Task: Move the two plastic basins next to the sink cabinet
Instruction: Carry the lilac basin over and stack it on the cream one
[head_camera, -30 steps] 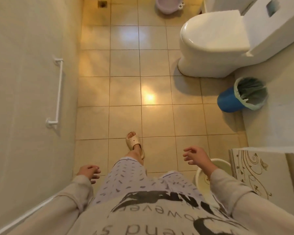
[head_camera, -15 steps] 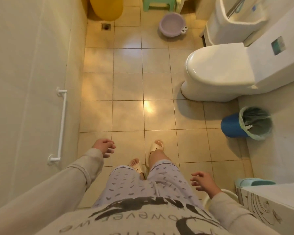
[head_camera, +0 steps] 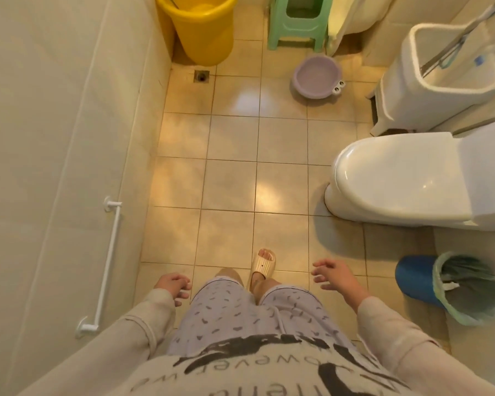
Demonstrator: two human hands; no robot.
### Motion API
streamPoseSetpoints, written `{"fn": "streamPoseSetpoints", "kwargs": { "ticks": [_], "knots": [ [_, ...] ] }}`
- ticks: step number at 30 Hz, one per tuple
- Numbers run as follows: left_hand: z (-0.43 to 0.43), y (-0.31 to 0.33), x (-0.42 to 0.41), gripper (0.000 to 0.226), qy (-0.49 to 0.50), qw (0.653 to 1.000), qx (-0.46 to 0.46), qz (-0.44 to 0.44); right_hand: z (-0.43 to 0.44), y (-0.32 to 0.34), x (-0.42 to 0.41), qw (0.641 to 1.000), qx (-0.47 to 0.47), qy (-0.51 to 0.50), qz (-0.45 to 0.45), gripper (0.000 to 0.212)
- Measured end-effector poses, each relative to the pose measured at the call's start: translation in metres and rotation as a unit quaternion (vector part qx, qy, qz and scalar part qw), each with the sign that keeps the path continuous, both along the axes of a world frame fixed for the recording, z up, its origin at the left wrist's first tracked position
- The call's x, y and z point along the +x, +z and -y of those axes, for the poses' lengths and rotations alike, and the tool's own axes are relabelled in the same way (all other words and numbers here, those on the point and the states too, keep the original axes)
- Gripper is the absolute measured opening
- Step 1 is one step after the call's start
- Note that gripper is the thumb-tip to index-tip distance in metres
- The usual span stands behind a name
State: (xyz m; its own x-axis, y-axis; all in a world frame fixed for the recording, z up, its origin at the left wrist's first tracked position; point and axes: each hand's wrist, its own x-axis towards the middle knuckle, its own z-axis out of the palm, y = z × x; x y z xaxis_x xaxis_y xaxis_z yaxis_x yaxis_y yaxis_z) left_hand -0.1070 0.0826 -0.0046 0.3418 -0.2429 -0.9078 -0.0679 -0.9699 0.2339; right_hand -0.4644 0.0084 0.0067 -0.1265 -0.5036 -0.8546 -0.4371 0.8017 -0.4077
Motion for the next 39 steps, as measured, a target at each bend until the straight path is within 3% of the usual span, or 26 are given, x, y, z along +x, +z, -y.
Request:
{"fn": "streamPoseSetpoints", "kwargs": {
  "ticks": [5, 11, 21, 29, 33, 39],
  "knots": [
    [0.062, 0.002, 0.004, 0.023, 0.054, 0.999, 0.002, -0.002, 0.105, 0.024, 0.019, 0.996, -0.059, 0.036, 0.051, 0.020],
    [0.151, -0.008, 0.024, 0.016, 0.059, 0.998, 0.012, 0.003, 0.192, 0.007, 0.027, 0.999, -0.018, 0.028, 0.041, 0.022],
    [0.405, 0.013, 0.041, 0.009, -0.045, 0.998, -0.026, -0.030, 0.283, -0.012, 0.012, 0.979, 0.075, -0.190, 0.013, 0.010],
    [0.605, 0.041, 0.023, 0.008, -0.111, 0.986, -0.109, -0.065, 0.363, -0.001, 0.014, 0.960, 0.078, -0.269, 0.000, 0.012],
    [0.653, 0.032, 0.011, 0.009, -0.132, 0.983, -0.109, -0.066, 0.421, -0.004, 0.017, 0.955, 0.069, -0.288, 0.010, 0.012],
    [0.681, -0.006, 0.012, 0.012, -0.142, 0.990, -0.019, -0.015, 0.524, -0.009, 0.007, 0.955, 0.059, -0.290, 0.027, 0.016]
  ]
}}
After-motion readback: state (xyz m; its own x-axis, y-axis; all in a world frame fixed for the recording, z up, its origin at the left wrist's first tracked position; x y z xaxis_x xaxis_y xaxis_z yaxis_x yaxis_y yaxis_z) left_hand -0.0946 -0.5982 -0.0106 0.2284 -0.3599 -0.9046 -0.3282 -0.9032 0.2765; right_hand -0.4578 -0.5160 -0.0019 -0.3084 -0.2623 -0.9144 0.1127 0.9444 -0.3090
